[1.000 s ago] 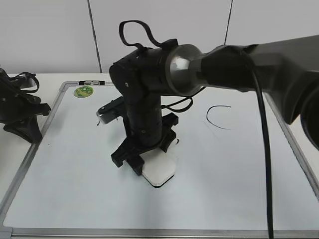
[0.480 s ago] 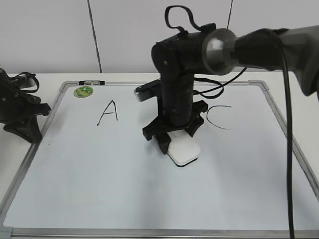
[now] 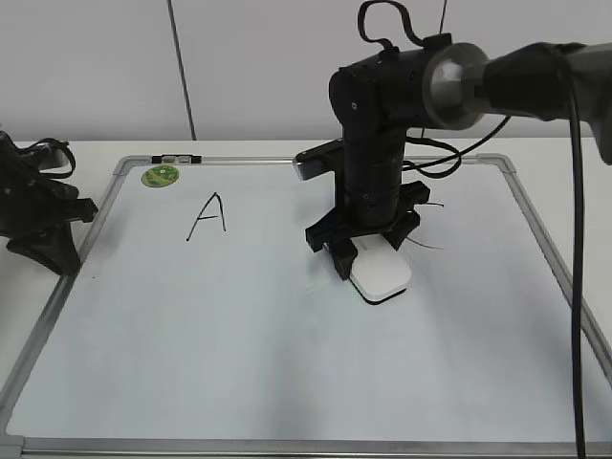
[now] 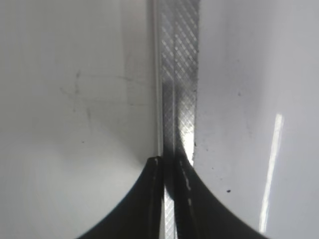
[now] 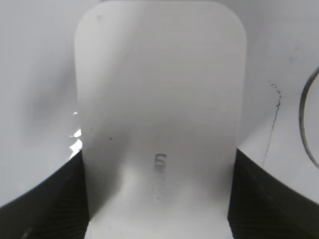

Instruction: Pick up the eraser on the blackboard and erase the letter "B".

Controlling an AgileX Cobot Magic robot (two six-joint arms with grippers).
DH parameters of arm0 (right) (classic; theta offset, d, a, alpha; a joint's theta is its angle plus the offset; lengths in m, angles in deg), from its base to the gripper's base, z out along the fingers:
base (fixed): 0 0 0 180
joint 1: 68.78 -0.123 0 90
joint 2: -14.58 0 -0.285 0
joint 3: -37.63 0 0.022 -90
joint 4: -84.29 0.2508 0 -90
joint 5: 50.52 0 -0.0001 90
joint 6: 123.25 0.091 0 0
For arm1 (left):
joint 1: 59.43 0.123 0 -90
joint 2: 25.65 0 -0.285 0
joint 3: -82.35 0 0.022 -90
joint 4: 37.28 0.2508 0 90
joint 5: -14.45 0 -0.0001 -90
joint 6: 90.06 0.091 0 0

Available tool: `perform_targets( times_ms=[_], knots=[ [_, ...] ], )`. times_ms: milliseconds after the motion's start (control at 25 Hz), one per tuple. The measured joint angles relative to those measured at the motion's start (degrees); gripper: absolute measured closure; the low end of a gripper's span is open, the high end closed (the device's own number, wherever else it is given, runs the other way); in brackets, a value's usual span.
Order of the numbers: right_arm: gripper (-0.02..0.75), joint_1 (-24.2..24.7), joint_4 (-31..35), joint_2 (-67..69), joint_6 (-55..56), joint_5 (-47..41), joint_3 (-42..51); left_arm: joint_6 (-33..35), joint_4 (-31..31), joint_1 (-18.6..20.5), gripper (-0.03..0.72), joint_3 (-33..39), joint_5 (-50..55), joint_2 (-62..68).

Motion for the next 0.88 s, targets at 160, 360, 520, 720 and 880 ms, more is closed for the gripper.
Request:
perform_targets(
  times_ms=[160,360,520,720,880],
  knots=[
    [0.189,-0.28,1.60,0.00,-0.53,-0.38,0.00,0.00,0.00,0.00,0.677,0.00,0.00,0.00],
    [0.189,-5.12,1.75,0.00,-1.89,-0.67,0.00,0.00,0.20,0.00,0.677,0.00,0.00,0.00],
    [0.189,-10.82,2.92,0.00,-4.47,-0.58,0.00,0.00,0.20,0.00,0.677,0.00,0.00,0.00],
    [0.189,-14.33,3.68,0.76,-6.84,-1.84,-2.15,0.00,0.20,0.00,0.676,0.00,0.00,0.00],
    [0.189,-14.58,2.65,1.26,-7.36,-4.37,-8.52,0.00,0.20,0.00,0.676,0.00,0.00,0.00]
  ],
)
